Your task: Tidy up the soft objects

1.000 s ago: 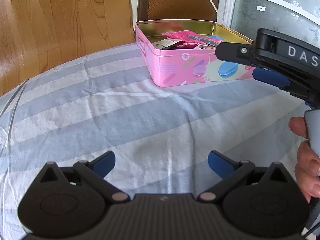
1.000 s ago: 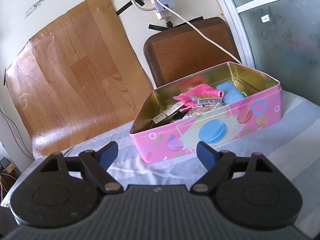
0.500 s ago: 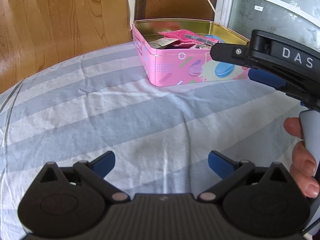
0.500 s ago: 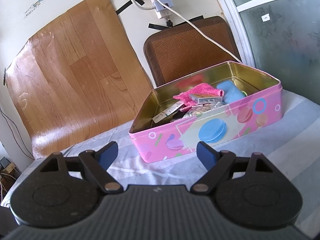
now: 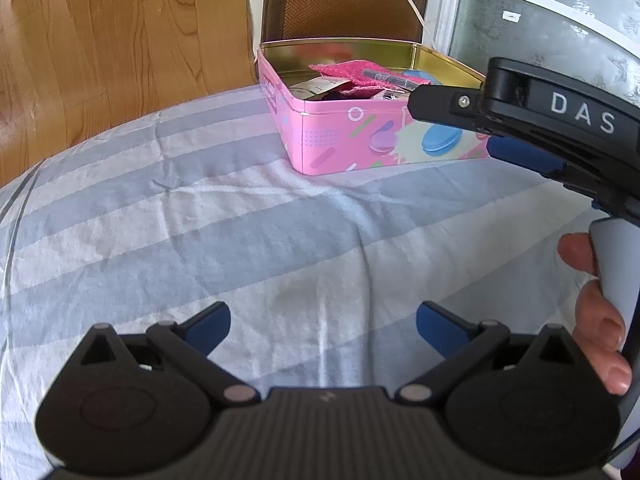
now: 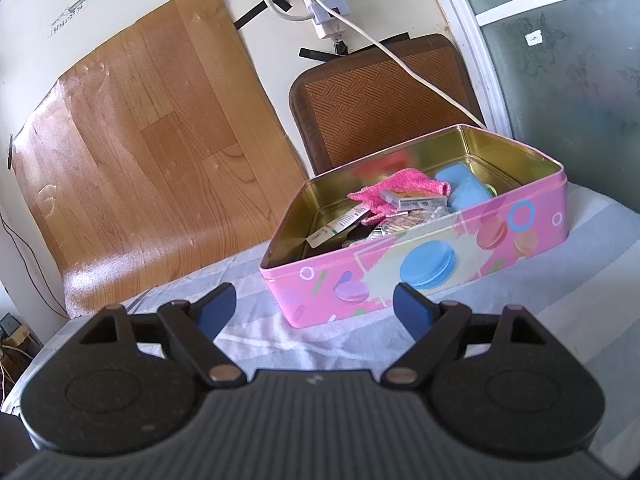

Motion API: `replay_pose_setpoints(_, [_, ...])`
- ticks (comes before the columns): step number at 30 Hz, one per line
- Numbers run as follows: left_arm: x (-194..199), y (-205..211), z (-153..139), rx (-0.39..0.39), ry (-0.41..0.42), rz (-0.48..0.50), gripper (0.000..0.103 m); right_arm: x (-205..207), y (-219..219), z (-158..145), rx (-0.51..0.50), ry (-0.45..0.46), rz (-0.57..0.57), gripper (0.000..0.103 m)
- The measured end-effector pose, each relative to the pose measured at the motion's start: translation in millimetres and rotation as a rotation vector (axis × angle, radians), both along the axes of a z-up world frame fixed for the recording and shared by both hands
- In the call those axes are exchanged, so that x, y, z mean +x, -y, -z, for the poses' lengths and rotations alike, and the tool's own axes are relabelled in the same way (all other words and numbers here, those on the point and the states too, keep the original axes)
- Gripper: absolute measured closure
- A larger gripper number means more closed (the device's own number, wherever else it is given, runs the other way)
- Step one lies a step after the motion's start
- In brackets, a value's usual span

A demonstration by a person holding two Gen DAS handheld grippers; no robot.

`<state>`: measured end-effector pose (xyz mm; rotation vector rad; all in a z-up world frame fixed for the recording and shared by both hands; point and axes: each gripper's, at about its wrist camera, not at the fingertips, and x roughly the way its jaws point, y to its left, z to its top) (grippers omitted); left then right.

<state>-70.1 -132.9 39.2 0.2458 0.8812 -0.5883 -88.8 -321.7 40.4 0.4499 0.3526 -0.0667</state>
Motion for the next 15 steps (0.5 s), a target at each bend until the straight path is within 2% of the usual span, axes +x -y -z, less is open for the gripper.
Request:
replay_pose_setpoints(9, [0.0,0.7,0.0,-0.005,0.0,0.002,0.0,-0.1,-0.2,0.0,0.001,-0.002,0.0,0.015])
replay_pose_setpoints(15, [-0.7,-6.0,-5.2,-0.048,0.039,-0.005,0.0,0.0,-1.1,-0.9,-0.012,-0.001,0.002,0.015])
